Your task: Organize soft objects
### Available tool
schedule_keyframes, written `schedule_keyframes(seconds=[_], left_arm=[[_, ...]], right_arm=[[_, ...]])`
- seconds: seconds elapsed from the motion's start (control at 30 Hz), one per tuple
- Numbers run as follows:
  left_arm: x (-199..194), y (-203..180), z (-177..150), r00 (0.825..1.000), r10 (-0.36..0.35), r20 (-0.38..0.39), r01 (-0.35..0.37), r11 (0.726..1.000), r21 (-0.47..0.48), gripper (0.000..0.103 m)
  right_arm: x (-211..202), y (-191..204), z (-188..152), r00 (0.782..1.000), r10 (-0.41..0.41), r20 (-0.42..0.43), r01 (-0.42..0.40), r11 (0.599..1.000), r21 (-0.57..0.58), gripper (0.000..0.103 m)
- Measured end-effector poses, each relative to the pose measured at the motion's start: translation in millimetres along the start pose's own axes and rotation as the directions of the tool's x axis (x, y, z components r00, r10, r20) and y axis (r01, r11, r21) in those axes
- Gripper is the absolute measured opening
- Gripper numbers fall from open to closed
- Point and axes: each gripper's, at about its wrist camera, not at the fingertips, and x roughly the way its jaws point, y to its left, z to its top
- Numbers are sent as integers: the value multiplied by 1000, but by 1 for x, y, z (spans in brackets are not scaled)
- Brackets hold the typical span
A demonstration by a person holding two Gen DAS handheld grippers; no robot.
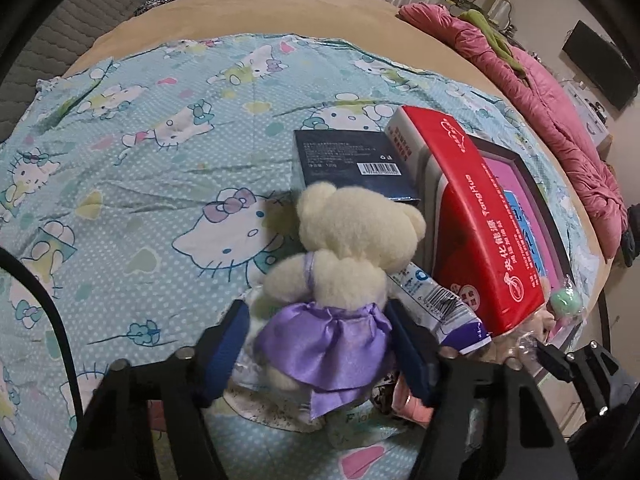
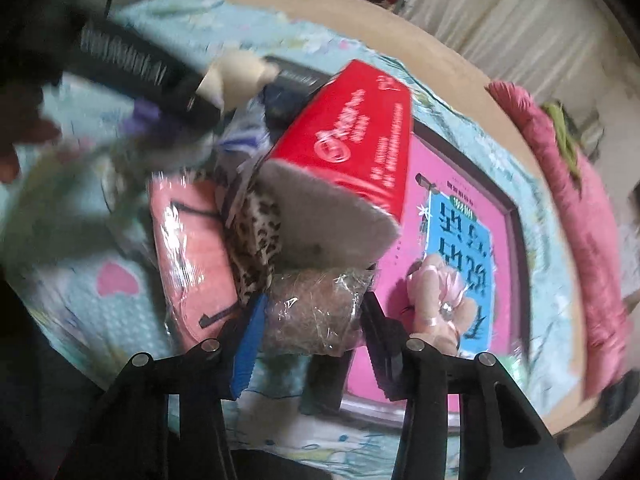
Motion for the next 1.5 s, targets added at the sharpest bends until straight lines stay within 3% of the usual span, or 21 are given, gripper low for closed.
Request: schedule_keyframes(seconds=[0.03, 0.3, 0.8, 1.5], left_arm=[[2, 0, 0, 1000, -17, -5, 17, 1000, -3, 52], [-5, 3, -4, 995, -90, 31, 91, 995, -34, 41], [-64, -1, -23, 986, -102, 133, 106, 994, -20, 40], [-115, -57, -41, 975, -103, 196, 86, 992, 90, 40]], right_arm=[[-3, -6, 0, 1000, 27, 11, -28, 999, 37, 49], [-14, -41, -4, 985, 147, 95, -165, 958, 233, 48], [-42, -38, -9, 974, 135, 180, -181, 947, 265, 48], [-97, -58, -12, 945, 88, 316, -197, 923, 332, 48]])
